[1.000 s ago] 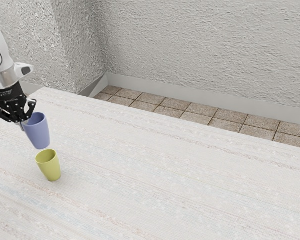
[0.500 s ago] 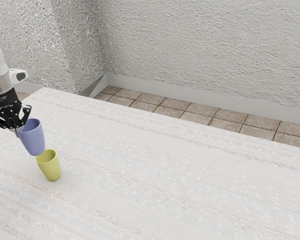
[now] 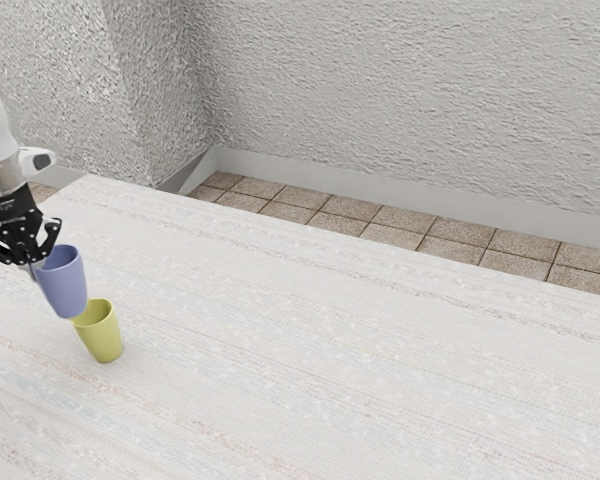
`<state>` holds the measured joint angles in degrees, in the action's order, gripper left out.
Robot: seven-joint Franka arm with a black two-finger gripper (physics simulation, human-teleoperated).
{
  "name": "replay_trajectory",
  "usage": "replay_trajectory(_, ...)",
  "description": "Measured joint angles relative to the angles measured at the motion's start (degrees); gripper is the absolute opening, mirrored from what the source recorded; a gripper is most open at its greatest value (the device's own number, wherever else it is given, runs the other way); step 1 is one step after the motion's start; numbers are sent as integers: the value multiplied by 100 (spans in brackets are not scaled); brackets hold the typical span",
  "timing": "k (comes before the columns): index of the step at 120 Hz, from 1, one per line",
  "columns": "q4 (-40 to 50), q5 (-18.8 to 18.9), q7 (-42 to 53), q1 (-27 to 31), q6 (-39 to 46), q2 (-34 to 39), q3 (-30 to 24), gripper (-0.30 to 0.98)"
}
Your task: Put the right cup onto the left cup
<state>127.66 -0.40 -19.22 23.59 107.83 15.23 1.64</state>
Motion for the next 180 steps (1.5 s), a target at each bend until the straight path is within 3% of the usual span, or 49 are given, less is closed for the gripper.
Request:
replay_trajectory(24, -24, -8, 0, 140, 20, -37, -84, -10)
replay_trajectory(53, -112, -40, 10, 724, 83, -121, -597, -10)
replay_trajectory(180, -732, -57, 8, 711, 295, -1153, -777, -10)
